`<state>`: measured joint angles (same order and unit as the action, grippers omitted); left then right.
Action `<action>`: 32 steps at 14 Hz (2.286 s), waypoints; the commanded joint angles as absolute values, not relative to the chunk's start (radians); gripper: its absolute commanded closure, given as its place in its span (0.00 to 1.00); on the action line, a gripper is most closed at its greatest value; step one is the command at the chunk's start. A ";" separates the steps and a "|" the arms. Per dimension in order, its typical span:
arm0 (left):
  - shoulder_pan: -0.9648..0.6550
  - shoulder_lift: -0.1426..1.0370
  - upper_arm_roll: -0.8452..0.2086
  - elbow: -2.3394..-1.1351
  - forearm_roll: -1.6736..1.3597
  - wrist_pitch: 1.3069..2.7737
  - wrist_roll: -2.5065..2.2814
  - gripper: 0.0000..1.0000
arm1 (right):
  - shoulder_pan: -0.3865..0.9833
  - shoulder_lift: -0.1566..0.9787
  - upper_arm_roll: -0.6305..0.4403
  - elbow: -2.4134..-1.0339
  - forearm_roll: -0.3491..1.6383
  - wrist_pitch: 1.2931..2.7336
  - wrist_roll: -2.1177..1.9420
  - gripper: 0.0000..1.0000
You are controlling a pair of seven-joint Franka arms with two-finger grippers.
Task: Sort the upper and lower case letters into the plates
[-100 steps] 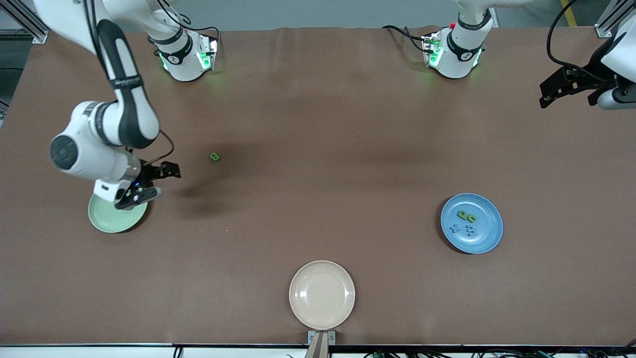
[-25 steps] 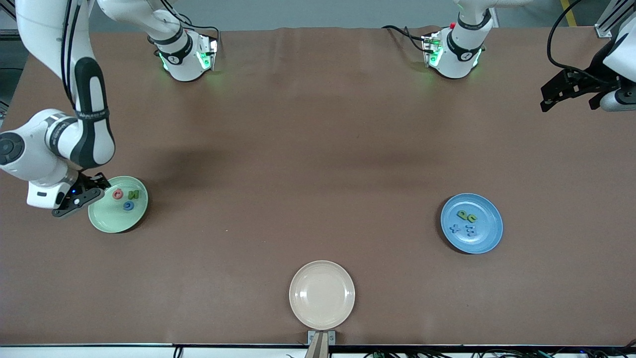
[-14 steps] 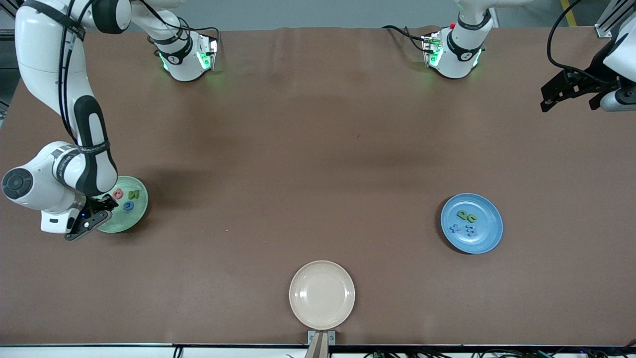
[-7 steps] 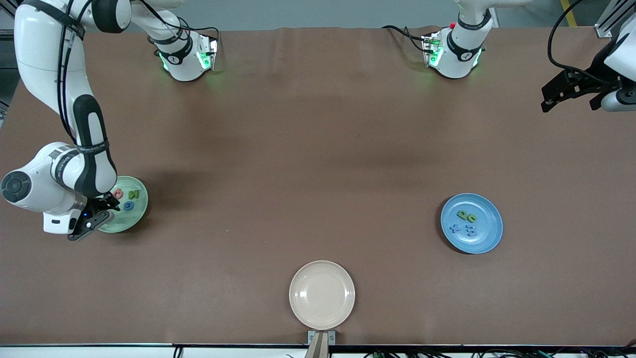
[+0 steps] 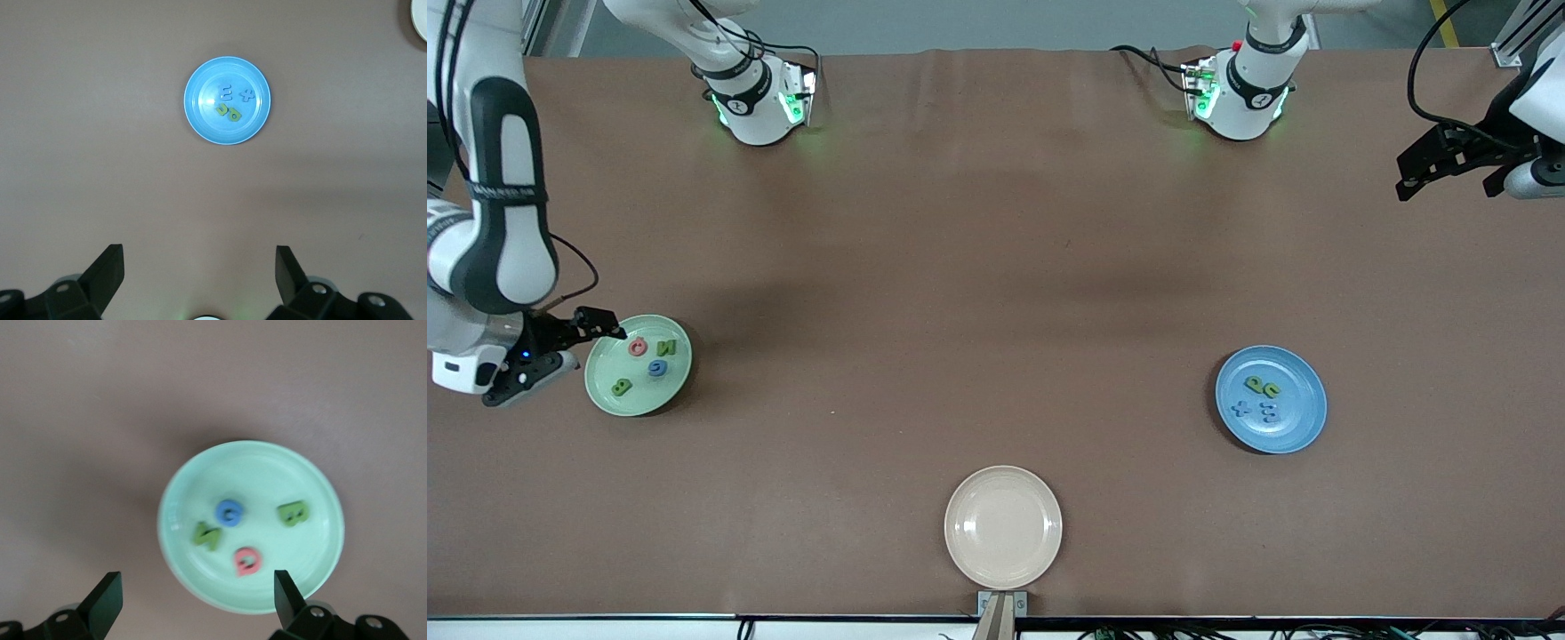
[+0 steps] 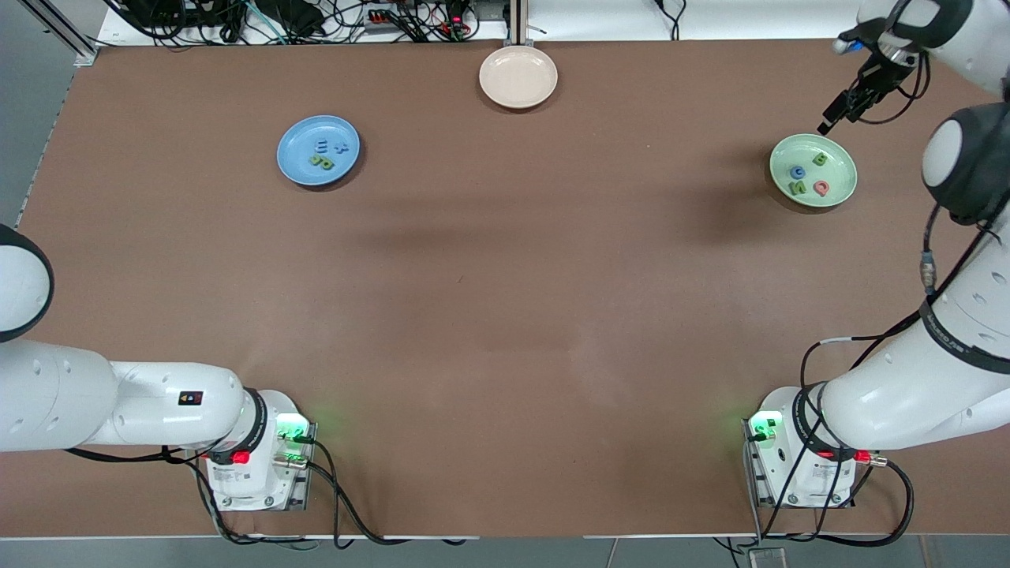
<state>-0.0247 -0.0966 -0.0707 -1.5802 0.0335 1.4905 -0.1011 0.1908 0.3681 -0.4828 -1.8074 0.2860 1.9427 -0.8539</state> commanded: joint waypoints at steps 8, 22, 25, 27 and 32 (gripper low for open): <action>-0.023 -0.071 -0.066 -1.526 0.031 1.491 -0.091 0.00 | 0.333 -0.009 -0.469 -1.890 0.101 1.783 -0.233 0.00; -0.025 -0.071 -0.057 -1.526 0.035 1.488 -0.092 0.00 | 0.370 -0.034 -0.445 -1.563 0.003 1.597 0.094 0.00; -0.025 -0.071 -0.058 -1.526 0.049 1.488 -0.091 0.00 | 0.367 -0.029 -0.445 -1.563 0.000 1.598 0.089 0.00; -0.025 -0.071 -0.058 -1.522 0.072 1.486 -0.092 0.00 | 0.368 -0.028 -0.445 -1.560 0.003 1.606 0.091 0.00; -0.025 -0.072 -0.058 -1.526 0.075 1.482 -0.084 0.00 | 0.374 -0.011 -0.445 -1.554 0.002 1.608 0.091 0.00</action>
